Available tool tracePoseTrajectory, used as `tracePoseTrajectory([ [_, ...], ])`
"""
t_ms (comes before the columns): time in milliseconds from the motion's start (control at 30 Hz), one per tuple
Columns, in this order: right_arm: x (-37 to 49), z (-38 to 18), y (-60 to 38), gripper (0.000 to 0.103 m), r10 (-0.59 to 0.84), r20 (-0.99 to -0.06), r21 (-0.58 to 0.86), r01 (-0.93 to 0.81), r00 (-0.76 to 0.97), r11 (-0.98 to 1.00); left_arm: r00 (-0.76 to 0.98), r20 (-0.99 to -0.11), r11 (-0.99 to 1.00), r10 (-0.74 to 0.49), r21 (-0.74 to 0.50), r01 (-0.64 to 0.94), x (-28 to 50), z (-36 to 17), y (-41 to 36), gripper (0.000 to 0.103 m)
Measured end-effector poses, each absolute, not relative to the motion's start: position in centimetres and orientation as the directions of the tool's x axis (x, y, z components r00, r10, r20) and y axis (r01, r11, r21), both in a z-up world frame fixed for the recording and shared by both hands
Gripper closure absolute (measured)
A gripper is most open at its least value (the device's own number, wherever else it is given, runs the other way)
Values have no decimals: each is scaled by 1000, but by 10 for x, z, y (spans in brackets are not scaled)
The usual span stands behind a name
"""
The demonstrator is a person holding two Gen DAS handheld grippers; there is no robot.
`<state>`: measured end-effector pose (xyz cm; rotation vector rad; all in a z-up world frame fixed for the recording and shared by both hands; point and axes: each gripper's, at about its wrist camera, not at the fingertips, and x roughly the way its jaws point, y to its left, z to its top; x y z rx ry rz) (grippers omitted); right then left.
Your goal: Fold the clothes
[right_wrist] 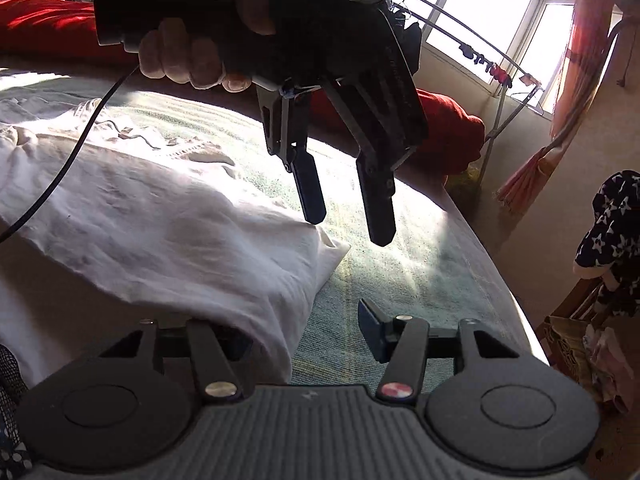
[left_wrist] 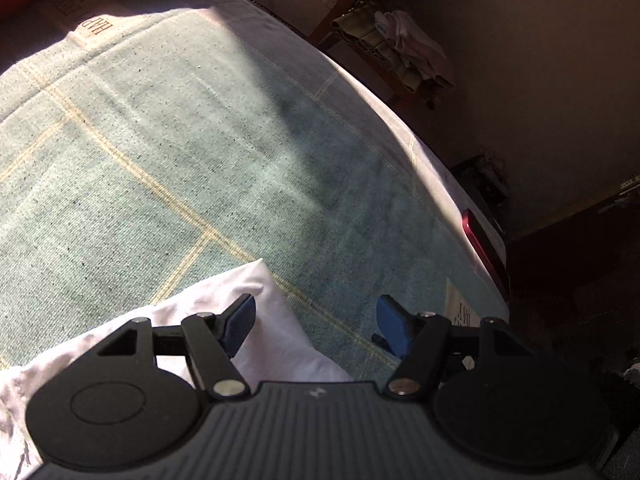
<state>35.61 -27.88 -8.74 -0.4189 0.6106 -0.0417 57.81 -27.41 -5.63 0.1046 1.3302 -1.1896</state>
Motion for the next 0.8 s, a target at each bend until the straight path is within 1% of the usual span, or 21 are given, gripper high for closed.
tracePoseTrajectory([
  [133,358,-90,-278,42,-275,-510,-497,-18,815,868,-219,-769,463,-601,-559,688,574,-57,-272,35],
  [167,357,-91,-279,40,-309,-497,-525,2,811,851,-217,-768,465,-603,-559,686,574,-58,-272,35],
  [200,356,-90,-282,30,-316,-502,-519,12,805,855,-216,-767,467,-604,-560,684,574,-58,-272,35],
  [233,354,-90,-286,29,-320,-511,-507,21,798,862,-214,-767,469,-605,-561,682,573,-58,-271,35],
  [267,352,-89,-289,29,-322,-519,-495,29,791,869,-212,-766,471,-607,-561,680,573,-59,-271,35],
  [333,348,-88,-282,29,-306,-486,-517,13,819,856,-215,-760,473,-613,-572,670,573,-60,-271,34],
  [400,352,-90,-273,29,-280,-477,-528,-17,833,849,-221,-757,474,-615,-579,664,573,-61,-273,34],
  [467,357,-94,-273,29,-289,-470,-542,-14,834,840,-217,-759,470,-614,-572,672,571,-59,-274,34],
  [533,364,-96,-284,29,-337,-479,-547,25,810,837,-202,-757,475,-621,-569,671,570,-57,-270,34],
  [600,363,-90,-296,29,-313,-515,-477,37,798,878,-187,-755,481,-628,-566,670,569,-55,-266,34],
  [667,356,-84,-291,29,-285,-515,-482,2,808,876,-172,-753,486,-635,-563,669,569,-52,-262,34],
  [733,347,-76,-287,29,-207,-544,-429,-58,813,902,-159,-752,494,-640,-561,665,567,-50,-256,34],
  [800,339,-71,-284,29,-163,-569,-393,-92,806,915,-137,-761,498,-634,-538,681,561,-44,-246,34],
])
